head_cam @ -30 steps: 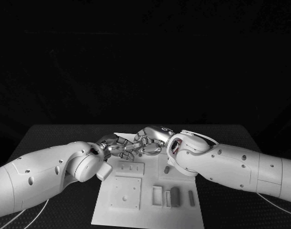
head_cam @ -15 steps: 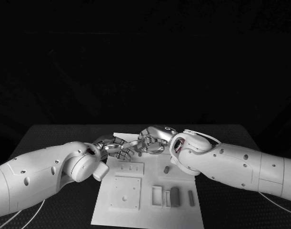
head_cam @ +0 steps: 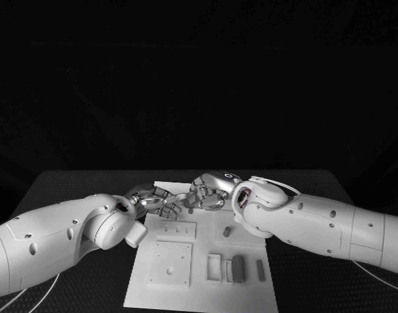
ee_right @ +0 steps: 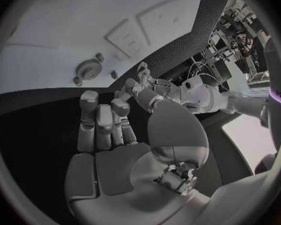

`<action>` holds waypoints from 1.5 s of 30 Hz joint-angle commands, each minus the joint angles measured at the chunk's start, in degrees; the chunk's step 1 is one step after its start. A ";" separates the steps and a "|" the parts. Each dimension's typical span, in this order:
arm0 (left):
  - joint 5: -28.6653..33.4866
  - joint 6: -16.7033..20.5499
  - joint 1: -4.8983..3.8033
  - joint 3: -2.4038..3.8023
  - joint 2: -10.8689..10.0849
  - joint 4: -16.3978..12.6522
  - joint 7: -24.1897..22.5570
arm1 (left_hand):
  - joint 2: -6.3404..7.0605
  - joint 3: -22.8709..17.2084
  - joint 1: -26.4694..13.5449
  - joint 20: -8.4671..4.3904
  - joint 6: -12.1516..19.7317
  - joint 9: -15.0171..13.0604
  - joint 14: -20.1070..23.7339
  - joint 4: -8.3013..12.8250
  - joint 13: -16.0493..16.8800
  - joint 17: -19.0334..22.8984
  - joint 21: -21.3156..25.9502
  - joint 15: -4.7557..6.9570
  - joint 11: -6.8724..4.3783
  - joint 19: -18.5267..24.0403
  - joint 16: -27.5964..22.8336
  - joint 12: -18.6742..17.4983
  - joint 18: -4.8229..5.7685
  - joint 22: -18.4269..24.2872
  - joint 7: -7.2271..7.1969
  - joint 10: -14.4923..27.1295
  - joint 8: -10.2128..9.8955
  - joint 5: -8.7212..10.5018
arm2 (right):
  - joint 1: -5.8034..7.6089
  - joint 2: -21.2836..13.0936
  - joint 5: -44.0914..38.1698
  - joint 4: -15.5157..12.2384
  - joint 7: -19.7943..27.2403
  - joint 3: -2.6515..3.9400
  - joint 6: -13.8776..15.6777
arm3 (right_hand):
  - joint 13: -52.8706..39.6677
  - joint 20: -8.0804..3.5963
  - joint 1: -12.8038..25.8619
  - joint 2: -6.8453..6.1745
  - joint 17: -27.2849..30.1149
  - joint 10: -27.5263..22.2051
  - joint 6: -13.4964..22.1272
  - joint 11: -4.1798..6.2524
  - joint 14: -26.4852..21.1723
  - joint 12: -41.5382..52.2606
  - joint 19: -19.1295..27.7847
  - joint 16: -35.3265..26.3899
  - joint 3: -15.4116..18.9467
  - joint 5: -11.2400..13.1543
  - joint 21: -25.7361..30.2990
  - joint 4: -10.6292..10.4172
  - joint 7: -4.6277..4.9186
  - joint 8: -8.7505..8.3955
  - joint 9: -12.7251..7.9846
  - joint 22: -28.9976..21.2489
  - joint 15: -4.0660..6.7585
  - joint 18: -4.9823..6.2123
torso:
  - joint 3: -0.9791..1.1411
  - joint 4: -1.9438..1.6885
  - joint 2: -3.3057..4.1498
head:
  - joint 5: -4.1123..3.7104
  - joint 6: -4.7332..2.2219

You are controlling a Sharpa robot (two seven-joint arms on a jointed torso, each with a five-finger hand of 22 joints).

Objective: Assemble the parts on the task board

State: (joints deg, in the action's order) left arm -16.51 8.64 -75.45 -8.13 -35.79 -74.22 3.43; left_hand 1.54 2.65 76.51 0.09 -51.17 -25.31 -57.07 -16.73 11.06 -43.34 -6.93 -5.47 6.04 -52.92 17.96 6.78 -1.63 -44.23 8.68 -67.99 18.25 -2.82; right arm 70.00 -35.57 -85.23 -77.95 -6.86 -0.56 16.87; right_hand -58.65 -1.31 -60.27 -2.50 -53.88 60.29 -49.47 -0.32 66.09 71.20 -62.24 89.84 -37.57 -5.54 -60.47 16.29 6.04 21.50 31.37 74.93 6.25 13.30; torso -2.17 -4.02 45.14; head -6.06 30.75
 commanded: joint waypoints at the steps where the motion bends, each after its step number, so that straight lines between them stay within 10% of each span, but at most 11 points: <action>1: 0.48 -0.50 -0.07 0.06 0.39 -0.21 -1.50 | -0.22 -0.27 0.79 -0.03 -0.52 -0.06 -0.41 0.06 0.09 -0.12 0.25 -0.08 0.12 0.32 -0.01 0.16 -0.08 -0.10 -0.07 -0.48 0.21 0.01 | -0.02 0.18 -1.60 -0.04 -0.42 0.00 -1.66 | 0.08 -0.38 -0.12 0.57 -0.04 -2.15 -11.41 1.86 0.49 0.22 0.19 0.25 0.04 0.08 -0.34 0.26 -1.47 0.22 0.07 0.95 0.86 1.70 | 0.01 0.02 0.01 | -0.04 -0.03; 45: 0.25 -1.58 -0.05 0.03 1.92 0.26 0.92 | -2.36 1.24 1.27 -0.31 -0.39 0.24 -0.76 0.03 0.41 -0.96 0.63 0.02 0.24 0.19 -0.78 -0.26 0.27 -0.45 0.44 -0.29 -0.15 0.01 | -0.15 1.59 -1.20 -0.76 0.22 -0.11 -2.26 | 0.10 -0.41 -0.06 0.57 -0.03 -2.07 -11.40 1.88 0.53 0.18 0.22 0.25 0.03 0.08 -0.32 0.22 -1.49 0.22 0.22 0.94 0.90 1.70 | 0.02 -0.02 0.00 | -0.20 0.24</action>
State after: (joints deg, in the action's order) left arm -16.20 8.23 -75.43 -8.15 -34.15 -73.77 4.87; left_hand -0.15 3.50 77.73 0.10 -51.37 -25.03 -57.44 -16.64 11.38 -44.26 -6.57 -5.43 6.46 -52.93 17.47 6.55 -1.29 -44.59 8.90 -67.96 18.08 -2.82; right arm 69.98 -34.24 -86.04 -78.60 -7.07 -0.65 15.63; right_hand -58.62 -1.50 -60.27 -2.50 -53.86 60.46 -49.65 -0.15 66.17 71.20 -62.02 89.84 -37.57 -5.54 -60.47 16.29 5.86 21.49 31.65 74.93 6.24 13.29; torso -2.12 -4.03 45.14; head -6.22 30.95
